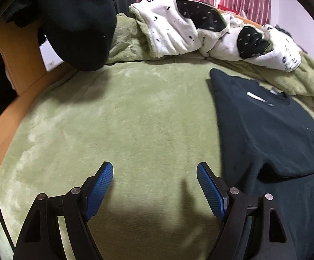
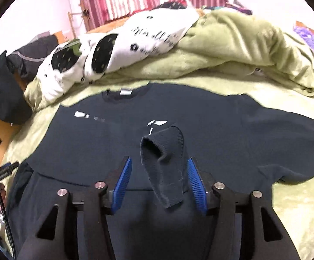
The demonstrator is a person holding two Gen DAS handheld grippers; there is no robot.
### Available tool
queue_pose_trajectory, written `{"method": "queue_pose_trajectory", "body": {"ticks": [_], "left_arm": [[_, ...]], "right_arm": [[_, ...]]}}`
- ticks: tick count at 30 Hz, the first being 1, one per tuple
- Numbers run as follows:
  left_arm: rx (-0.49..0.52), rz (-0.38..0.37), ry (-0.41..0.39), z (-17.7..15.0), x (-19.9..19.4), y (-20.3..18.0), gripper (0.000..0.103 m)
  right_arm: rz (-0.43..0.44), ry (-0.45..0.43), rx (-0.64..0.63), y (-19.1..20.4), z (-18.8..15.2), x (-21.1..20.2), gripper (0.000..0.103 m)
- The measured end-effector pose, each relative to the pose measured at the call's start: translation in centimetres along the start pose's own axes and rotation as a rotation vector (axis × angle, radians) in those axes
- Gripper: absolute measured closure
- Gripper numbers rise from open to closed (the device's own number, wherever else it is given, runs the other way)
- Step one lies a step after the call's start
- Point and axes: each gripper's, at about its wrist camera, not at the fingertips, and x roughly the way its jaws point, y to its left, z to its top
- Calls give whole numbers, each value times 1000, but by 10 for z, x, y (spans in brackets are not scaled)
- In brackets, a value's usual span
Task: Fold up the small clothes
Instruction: 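Lift the cuff with the right tool and lay it across the chest, then open, then move the right tool to the cuff of the other outstretched sleeve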
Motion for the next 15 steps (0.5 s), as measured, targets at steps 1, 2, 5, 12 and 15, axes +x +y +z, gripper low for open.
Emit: {"method": "queue_pose_trajectory", "body": {"ticks": [1,2,5,12,15], "left_arm": [[-5,-16,0,0,0,0,25],[-10,-35,-1,0,-2,0,25],[-6,-83,-21,-1,-9,-5,25],[67,-116,-12,-9,-14,-36,25],[90,-107,15,-15,-8,-48,25]], "right_arm": [[-11,1,2,-1,1,-2,46],[-18,3,1,-2,1,-2,46],[-40,5,-10,-1,1,-7,46],[-134,12,-73,7,-14,-24,46],[-145,3,-85,5,-25,-31,46]]}}
